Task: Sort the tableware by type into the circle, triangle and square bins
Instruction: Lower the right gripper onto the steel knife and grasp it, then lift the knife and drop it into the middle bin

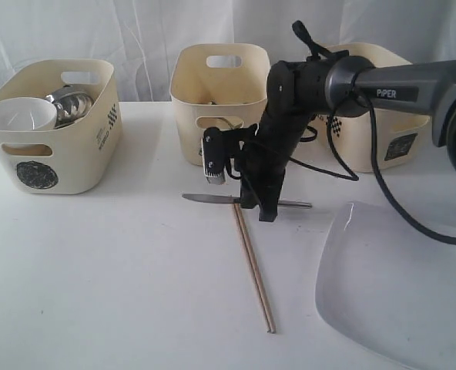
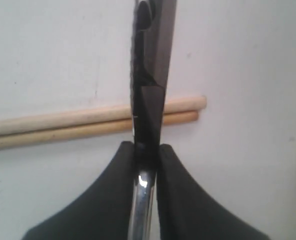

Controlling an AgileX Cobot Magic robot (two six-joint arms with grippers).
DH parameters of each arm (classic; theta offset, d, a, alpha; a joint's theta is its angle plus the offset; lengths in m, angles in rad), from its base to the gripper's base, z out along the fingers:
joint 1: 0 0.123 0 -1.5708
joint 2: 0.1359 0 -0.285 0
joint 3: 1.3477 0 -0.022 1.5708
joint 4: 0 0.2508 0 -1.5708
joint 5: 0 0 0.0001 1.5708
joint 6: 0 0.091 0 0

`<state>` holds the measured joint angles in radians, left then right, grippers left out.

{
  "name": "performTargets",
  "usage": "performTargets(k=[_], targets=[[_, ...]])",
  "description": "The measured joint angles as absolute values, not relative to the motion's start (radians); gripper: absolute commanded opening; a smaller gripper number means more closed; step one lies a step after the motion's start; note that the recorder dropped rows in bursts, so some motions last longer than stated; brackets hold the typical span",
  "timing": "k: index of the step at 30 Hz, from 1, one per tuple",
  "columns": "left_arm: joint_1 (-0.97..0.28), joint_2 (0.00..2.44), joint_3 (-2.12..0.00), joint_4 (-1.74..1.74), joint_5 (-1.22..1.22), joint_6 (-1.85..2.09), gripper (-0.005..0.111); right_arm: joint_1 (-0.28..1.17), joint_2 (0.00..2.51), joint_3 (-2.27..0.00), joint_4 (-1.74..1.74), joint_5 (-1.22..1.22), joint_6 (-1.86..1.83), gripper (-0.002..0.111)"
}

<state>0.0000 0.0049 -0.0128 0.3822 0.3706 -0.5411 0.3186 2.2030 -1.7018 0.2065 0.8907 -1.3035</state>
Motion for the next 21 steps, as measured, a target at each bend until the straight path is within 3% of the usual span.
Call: performTargets(k=[13,21], targets=[[0.000,0.005,-0.013,0.382,0.371,-0.541,0.000,0.320,1.984,-1.702,0.577,0.886,-1.234,0.000],[0.000,0.005,-0.013,0.382,0.371,-0.541,0.000,0.320,1.889,-1.702,0.671,0.637,-1.194,0.000]])
